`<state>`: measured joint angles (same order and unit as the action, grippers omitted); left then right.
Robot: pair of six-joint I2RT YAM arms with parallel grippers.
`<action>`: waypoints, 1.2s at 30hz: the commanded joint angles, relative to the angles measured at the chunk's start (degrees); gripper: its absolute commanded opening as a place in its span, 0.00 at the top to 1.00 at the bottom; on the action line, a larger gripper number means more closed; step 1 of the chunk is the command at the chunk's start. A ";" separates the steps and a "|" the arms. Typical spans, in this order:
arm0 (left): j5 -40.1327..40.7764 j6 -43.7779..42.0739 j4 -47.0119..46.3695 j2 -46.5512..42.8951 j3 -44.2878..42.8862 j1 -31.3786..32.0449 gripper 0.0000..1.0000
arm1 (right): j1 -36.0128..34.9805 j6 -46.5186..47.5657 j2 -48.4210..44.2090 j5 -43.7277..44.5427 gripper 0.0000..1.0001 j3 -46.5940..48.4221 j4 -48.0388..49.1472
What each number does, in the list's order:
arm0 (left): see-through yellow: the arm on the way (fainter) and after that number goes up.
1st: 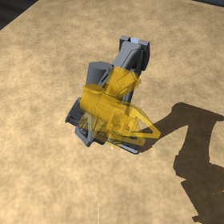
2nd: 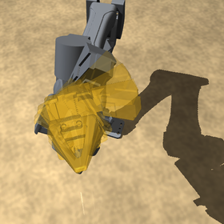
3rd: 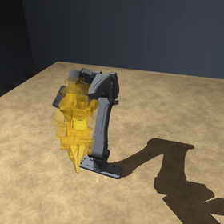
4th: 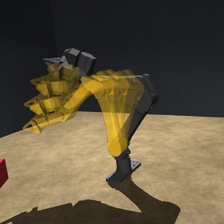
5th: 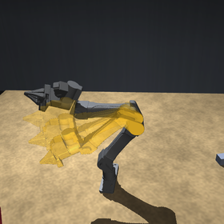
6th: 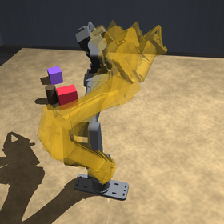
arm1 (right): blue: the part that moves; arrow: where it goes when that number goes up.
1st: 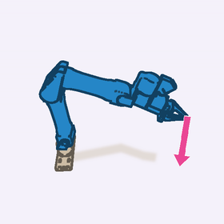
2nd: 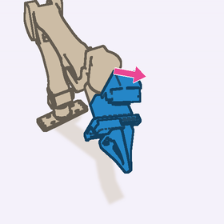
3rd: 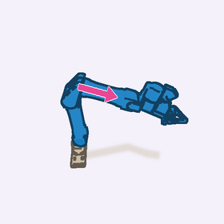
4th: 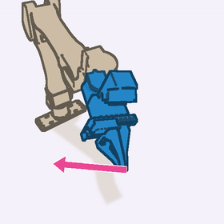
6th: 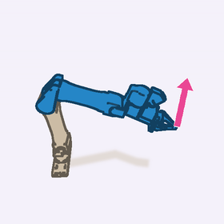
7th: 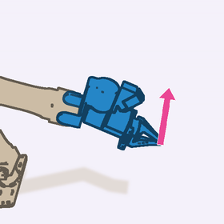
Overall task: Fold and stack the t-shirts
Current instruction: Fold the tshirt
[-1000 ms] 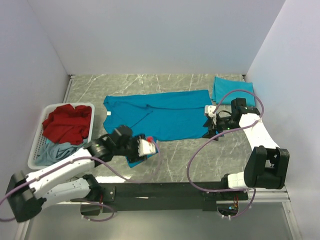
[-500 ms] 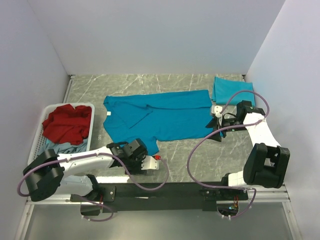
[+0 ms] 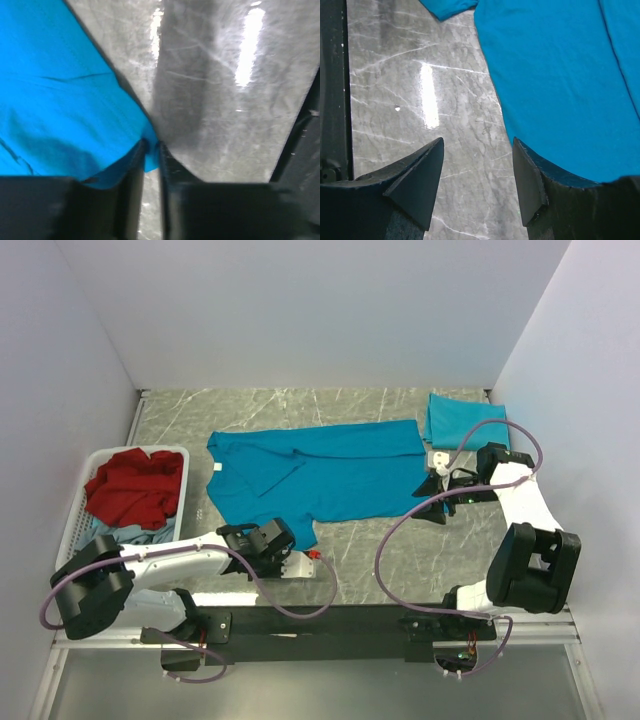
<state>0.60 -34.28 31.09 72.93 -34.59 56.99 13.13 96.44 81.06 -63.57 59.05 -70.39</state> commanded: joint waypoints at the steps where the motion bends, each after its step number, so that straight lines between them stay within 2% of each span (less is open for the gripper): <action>1: 2.39 -0.26 0.81 0.20 0.23 0.14 0.85 | 0.50 1.82 -0.28 -0.95 0.37 1.77 -1.68; 2: 2.56 -0.17 0.64 -0.06 -0.12 0.14 0.99 | 0.50 1.47 -0.46 0.36 0.37 1.34 -1.25; 7: 1.87 1.32 2.04 -4.01 -2.41 0.14 0.99 | 0.58 -2.49 -4.14 10.20 0.37 -4.01 8.67; 9: 1.16 1.94 2.22 -6.81 -2.41 0.14 1.00 | 0.85 -1.61 -4.41 17.99 0.36 -5.86 13.06; 12: 0.02 2.73 2.05 -10.95 -2.41 0.14 1.00 | 3.38 3.73 -2.23 25.49 0.36 -6.58 14.84; 17: -0.07 2.82 1.43 -16.75 -2.76 0.14 1.00 | 5.42 9.55 4.37 31.65 0.39 -5.34 17.12; 20: 0.89 2.21 1.60 -16.94 -3.03 0.22 1.00 | 5.16 10.52 7.09 33.86 0.39 -4.82 21.17; 28: 1.51 0.36 0.29 -17.91 -3.03 -1.09 1.00 | 1.64 5.51 14.56 37.64 0.45 -0.78 25.73; 34: 1.77 -0.70 0.64 -18.87 -4.08 -2.94 1.00 | -0.47 3.66 18.17 39.83 0.48 0.72 26.62; 36: 2.03 -1.05 0.38 -19.31 -4.26 -3.64 1.00 | -0.99 3.49 18.70 39.93 0.52 1.07 26.01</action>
<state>2.13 -33.89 32.62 55.22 -35.90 54.22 12.95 100.95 98.04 -25.32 58.48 -44.99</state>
